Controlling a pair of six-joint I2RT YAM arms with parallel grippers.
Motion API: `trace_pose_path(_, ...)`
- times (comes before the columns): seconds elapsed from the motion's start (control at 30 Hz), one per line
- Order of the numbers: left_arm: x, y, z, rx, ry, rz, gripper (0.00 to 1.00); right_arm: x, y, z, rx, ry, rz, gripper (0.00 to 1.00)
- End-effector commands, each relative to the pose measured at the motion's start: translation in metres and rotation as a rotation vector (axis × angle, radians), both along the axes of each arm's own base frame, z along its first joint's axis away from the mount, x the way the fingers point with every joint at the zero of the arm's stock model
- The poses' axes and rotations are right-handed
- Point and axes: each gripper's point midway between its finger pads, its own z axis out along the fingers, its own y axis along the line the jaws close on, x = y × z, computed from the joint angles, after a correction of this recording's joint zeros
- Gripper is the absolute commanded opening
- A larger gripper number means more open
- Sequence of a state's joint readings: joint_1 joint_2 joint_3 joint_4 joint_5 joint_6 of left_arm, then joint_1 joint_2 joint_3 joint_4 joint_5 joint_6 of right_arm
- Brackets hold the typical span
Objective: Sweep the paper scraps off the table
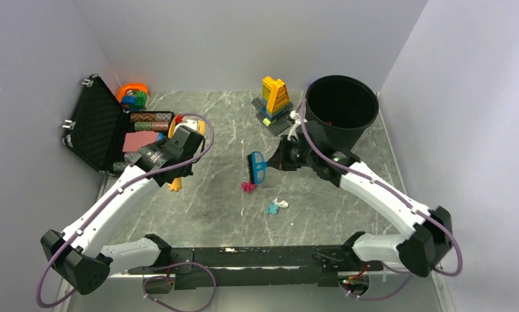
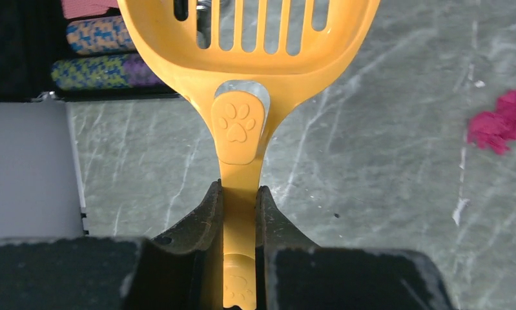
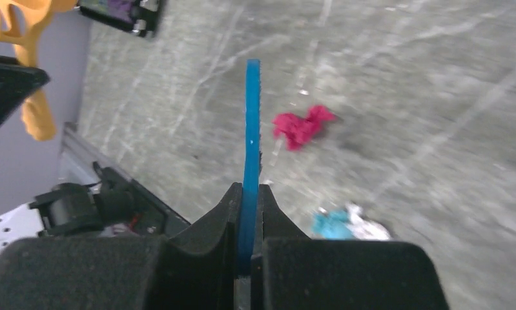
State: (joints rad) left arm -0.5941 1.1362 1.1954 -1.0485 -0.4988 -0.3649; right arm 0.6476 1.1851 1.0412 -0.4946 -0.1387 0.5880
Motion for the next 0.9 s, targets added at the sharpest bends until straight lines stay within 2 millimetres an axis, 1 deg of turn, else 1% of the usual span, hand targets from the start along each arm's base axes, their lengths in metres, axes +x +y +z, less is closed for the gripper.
trace_pose_path(0.0, 0.002, 0.027, 0.013, 0.056, -0.101, 0.143, 0.00, 0.011, 0.071, 0.012, 0.202, 0.015, 0.081, 0.00)
trace_pose_path(0.1, -0.002, 0.031, 0.005, 0.070, -0.093, 0.139, 0.00, 0.016, 0.095, -0.008, 0.154, 0.048, 0.069, 0.00)
trace_pose_path(0.13, -0.003, 0.032, 0.003, 0.074, -0.092, 0.138, 0.00, 0.018, 0.100, -0.016, 0.134, 0.065, 0.053, 0.00)
trace_pose_path(0.2, -0.006, 0.034, -0.002, 0.080, -0.090, 0.139, 0.00, 0.025, 0.101, -0.040, 0.080, 0.123, -0.013, 0.00)
trace_pose_path(0.3, -0.008, 0.034, -0.007, 0.074, -0.087, 0.129, 0.00, 0.030, 0.088, -0.071, 0.000, 0.202, -0.133, 0.00)
trace_pose_path(0.33, -0.009, 0.033, -0.009, 0.068, -0.084, 0.121, 0.00, 0.033, 0.081, -0.077, -0.034, 0.212, -0.178, 0.00)
trace_pose_path(0.43, -0.010, 0.028, -0.013, 0.050, -0.075, 0.090, 0.00, 0.029, 0.056, -0.089, -0.144, 0.256, -0.282, 0.00)
trace_pose_path(0.5, -0.009, 0.024, -0.019, 0.044, -0.061, 0.058, 0.00, 0.020, 0.033, -0.098, -0.238, 0.294, -0.345, 0.00)
trace_pose_path(0.57, -0.009, 0.019, -0.025, 0.052, -0.035, 0.021, 0.00, 0.011, 0.014, -0.102, -0.304, 0.307, -0.377, 0.00)
trace_pose_path(0.67, -0.010, 0.017, -0.035, 0.076, 0.033, 0.010, 0.00, -0.004, -0.006, -0.103, -0.359, 0.324, -0.383, 0.00)
trace_pose_path(0.77, -0.011, 0.007, -0.044, 0.060, 0.076, -0.030, 0.00, -0.012, -0.011, -0.090, -0.328, 0.286, -0.333, 0.00)
trace_pose_path(0.87, -0.012, -0.006, -0.049, 0.019, 0.098, -0.081, 0.00, -0.014, -0.016, -0.067, -0.287, 0.220, -0.298, 0.00)
